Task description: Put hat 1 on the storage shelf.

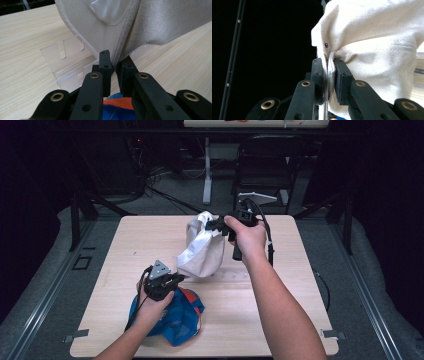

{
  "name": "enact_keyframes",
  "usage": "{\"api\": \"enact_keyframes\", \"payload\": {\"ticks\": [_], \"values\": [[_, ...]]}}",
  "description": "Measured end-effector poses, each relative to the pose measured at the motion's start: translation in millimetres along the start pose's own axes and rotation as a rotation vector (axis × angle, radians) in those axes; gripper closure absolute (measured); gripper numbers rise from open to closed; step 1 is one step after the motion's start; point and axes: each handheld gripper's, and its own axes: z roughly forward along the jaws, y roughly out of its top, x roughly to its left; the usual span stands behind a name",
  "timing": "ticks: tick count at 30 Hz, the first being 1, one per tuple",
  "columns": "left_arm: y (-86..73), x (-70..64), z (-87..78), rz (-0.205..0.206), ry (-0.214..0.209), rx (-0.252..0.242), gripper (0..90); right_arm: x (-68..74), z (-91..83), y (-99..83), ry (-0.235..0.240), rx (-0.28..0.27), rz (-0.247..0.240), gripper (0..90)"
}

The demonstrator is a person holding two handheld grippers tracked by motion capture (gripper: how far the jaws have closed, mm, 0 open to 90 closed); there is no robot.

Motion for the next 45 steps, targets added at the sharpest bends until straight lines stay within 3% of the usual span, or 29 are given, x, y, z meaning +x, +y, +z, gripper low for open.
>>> {"api": "enact_keyframes", "payload": {"ticks": [5,10,15,17,26,31,34,36,38,42,45], "values": [[-3.2,2.0,0.2,-0.067,-0.004,0.001,83.2,-11.5,-1.7,-2.5,-0.015,0.002,0.003,80.5],[-7.5,8.6,0.8,-0.140,-0.034,0.005,83.0,-19.4,-1.0,-4.3,-0.033,0.003,0.010,80.8],[-11.2,6.4,8.1,-0.085,-0.001,0.062,83.5,-25.3,6.0,-7.7,-0.055,0.018,0.001,80.8],[-11.8,7.1,10.0,-0.077,-0.006,0.084,83.5,-26.6,7.3,-8.5,-0.060,0.020,0.003,79.4],[-11.9,4.3,10.4,-0.048,0.010,0.090,82.7,-32.2,-0.3,-13.6,-0.069,-0.001,-0.025,69.4],[-11.4,2.2,-2.5,-0.049,0.011,0.041,70.1,-34.1,-11.8,-18.9,-0.072,-0.022,-0.066,64.2],[-14.6,1.0,-16.1,-0.007,0.024,0.028,62.7,-38.5,-21.0,-23.6,-0.058,-0.055,-0.088,61.5],[-18.9,3.5,-24.9,-0.003,0.036,0.026,58.6,-42.7,-27.8,-28.5,-0.071,-0.086,-0.122,59.2],[-23.2,8.9,-32.1,-0.004,0.059,0.039,55.3,-47.7,-34.1,-36.1,-0.084,-0.113,-0.148,58.4],[-35.7,30.2,-47.0,-0.054,0.116,0.070,51.4,-63.3,-39.4,-56.2,-0.105,-0.120,-0.196,56.9],[-43.9,47.3,-57.7,-0.124,0.142,0.063,49.9,-75.9,-39.3,-71.0,-0.134,-0.111,-0.214,56.8]]}}
